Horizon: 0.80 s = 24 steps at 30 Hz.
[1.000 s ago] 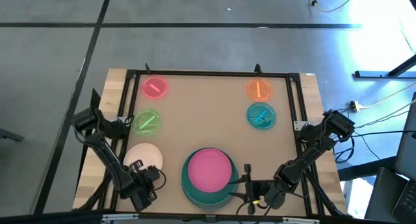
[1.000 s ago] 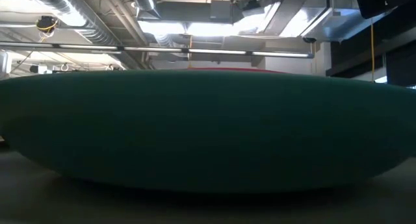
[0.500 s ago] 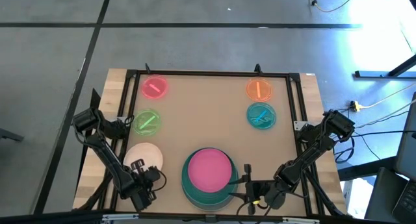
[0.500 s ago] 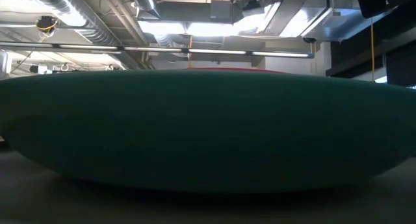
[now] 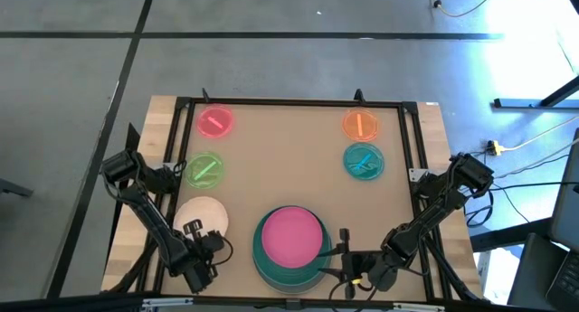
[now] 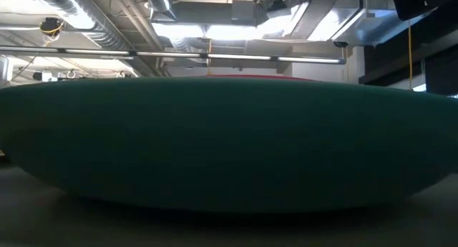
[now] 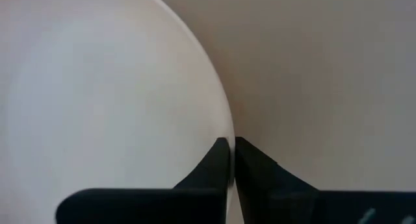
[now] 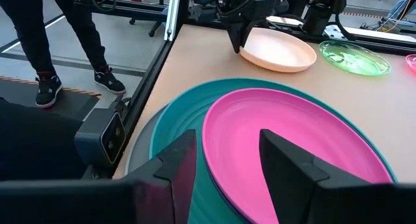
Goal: Stack plastic plates
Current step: Stack the white plate on top of the pink plate
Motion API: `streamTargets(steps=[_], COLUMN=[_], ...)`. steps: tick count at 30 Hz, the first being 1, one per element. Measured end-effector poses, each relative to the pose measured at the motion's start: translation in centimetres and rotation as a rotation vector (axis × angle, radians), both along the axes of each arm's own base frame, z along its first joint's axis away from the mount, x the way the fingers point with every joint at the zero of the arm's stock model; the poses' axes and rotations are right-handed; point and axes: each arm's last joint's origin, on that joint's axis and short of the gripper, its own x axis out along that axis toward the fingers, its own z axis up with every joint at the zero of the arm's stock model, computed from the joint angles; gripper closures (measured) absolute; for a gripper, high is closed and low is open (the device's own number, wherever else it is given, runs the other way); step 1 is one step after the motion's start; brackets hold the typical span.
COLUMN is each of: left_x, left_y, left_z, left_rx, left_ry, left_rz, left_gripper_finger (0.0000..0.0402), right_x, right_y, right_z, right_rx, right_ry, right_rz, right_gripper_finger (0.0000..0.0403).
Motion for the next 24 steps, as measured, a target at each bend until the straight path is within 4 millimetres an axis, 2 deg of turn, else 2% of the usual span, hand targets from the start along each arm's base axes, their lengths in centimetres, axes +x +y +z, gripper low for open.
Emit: streamTargets(steps=[6, 17, 24], left_x=[1.4, 5.4, 8.2], left_y=[-0.4, -1.5, -1.9], left_z=[2.7, 8.6, 10.0], left_rx=[0.060, 0.175, 0.283], left_ry=[-0.058, -0.365, -0.590], left_rz=[-0.053, -0.248, -0.381], left_gripper_finger=[0.0392, 0.0391, 0.0391], right_x=[0.0, 0.0, 0.0], right_y=[0.0, -0.1, -0.2], right_z=[0.0, 0.0, 0.0], right_rx=[0.000, -0.009, -0.009], right_ry=[0.000, -0.013, -0.015], right_rz=[0.000, -0.042, -0.050], right_gripper_finger=[0.0244, 0.0244, 0.0244])
